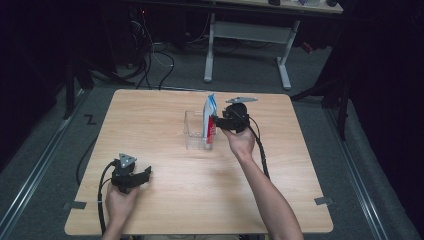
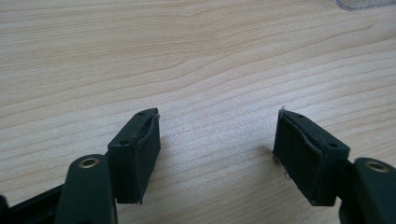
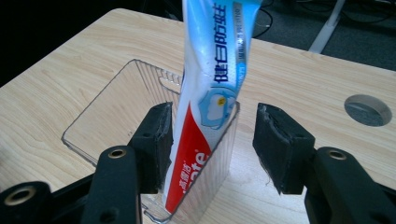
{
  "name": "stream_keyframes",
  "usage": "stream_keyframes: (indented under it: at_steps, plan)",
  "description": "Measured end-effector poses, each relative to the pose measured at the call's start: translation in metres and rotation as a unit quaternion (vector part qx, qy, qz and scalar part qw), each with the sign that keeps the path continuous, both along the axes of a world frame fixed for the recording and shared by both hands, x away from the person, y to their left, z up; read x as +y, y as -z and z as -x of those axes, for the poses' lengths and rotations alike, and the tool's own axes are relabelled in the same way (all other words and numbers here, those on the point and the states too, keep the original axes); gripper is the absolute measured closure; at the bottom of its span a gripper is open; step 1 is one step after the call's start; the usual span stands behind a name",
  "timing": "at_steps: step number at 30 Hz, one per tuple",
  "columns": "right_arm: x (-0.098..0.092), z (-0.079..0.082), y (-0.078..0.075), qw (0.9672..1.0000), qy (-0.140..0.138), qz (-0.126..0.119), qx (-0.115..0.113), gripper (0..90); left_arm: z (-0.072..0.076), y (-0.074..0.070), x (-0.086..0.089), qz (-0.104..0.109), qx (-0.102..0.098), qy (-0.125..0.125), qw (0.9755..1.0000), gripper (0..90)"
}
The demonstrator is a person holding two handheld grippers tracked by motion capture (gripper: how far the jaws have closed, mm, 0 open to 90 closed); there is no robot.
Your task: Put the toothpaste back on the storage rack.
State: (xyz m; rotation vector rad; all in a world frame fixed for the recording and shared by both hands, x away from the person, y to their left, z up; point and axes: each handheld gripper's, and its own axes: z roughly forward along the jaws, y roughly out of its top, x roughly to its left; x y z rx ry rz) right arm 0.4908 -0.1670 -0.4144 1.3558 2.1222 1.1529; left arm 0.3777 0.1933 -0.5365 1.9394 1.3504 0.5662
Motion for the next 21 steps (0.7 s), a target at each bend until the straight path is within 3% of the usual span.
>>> stream_keyframes:
  at_steps: [21]
  plan:
    - [-0.022, 0.020, -0.022, 0.9997, -0.009, -0.004, -0.021, 48.2, 0.000, 0.000, 0.000, -0.002, -0.001, 0.000, 1.0000, 32.0]
